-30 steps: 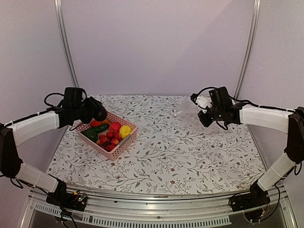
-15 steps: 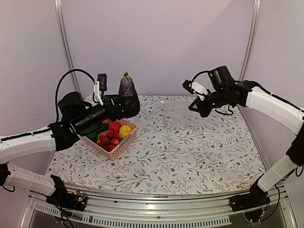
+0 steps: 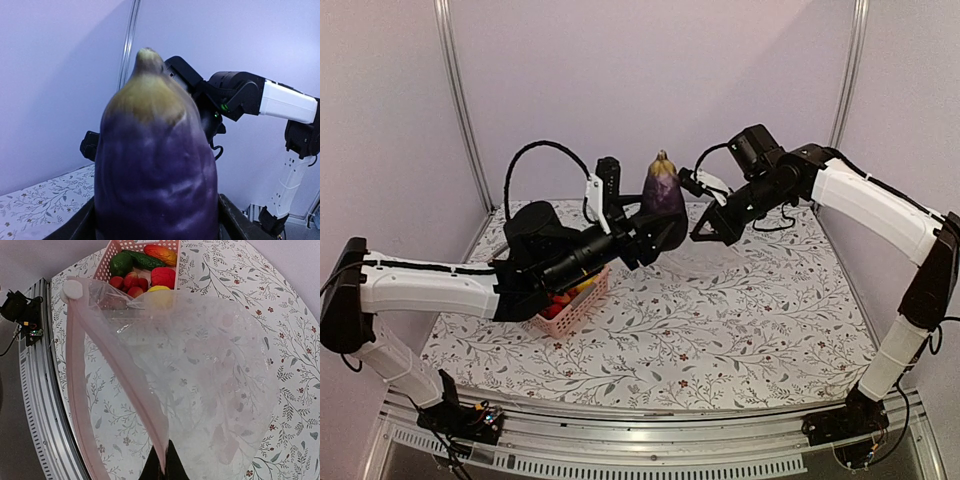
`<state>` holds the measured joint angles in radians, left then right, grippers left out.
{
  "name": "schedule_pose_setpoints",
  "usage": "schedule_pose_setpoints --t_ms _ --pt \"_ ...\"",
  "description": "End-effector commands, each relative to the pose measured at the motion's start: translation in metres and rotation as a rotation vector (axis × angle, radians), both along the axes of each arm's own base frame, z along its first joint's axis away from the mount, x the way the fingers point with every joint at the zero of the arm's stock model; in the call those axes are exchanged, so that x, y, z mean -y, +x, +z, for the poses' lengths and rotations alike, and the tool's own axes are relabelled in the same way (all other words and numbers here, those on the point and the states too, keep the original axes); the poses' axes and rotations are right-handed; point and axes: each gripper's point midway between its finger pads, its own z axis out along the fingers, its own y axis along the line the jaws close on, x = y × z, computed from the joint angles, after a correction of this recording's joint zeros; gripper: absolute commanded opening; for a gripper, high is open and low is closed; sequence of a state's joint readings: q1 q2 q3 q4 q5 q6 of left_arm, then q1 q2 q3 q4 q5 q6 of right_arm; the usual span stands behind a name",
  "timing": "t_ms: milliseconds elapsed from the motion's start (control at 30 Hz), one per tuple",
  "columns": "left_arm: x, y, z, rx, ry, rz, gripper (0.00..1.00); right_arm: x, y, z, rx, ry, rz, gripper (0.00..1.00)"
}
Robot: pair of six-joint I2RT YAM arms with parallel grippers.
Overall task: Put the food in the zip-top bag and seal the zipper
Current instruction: Place the fake vegetable in the zipper food storage bag.
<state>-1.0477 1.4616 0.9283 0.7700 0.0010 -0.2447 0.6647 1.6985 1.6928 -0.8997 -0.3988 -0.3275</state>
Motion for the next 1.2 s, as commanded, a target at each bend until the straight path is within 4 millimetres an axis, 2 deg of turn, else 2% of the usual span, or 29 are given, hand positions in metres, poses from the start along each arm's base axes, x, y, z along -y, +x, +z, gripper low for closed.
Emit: schedule_pose_setpoints --t_ms 0,200,367,400,567,667,733,900,1000,1067,1167 --pt "0.003 0.02 0.004 0.077 0.003 0.192 0.49 -0.002 -0.017 0.003 -0.112 0.023 0.018 0.0" --pt "0.003 0.046 -0.018 0.109 0.033 0.363 0.5 -0.007 -0.026 0.014 -0.163 0.078 0.035 0.0" --pt "0.008 0.063 -0.034 0.125 0.072 0.477 0.51 -0.005 -0.024 0.024 -0.188 0.118 0.018 0.0" --pt "0.009 0.067 -0.038 0.122 0.083 0.501 0.53 -0.005 -0.022 0.025 -0.192 0.122 0.012 0.0" --pt "0.014 0.071 -0.047 0.127 0.107 0.571 0.75 0.004 -0.003 0.033 -0.184 0.146 -0.049 0.0" --pt "0.015 0.07 -0.04 0.112 0.08 0.573 0.87 0.01 0.005 0.037 -0.194 0.167 -0.072 0.0" --pt "0.02 0.066 -0.031 0.125 0.062 0.53 0.92 0.012 0.007 0.037 -0.206 0.177 -0.076 0.0" --pt "0.04 0.055 -0.011 0.154 0.04 0.4 0.94 0.011 0.006 0.036 -0.232 0.189 -0.065 0.0" --pt "0.041 0.05 -0.001 0.159 0.017 0.385 0.94 0.016 0.012 0.036 -0.23 0.193 -0.083 0.0" --pt "0.035 0.042 0.013 0.174 -0.005 0.377 0.94 0.026 0.025 0.033 -0.21 0.178 -0.13 0.0" --pt "0.02 0.031 0.032 0.181 -0.025 0.378 0.92 0.057 0.058 0.024 -0.174 0.143 -0.253 0.0"
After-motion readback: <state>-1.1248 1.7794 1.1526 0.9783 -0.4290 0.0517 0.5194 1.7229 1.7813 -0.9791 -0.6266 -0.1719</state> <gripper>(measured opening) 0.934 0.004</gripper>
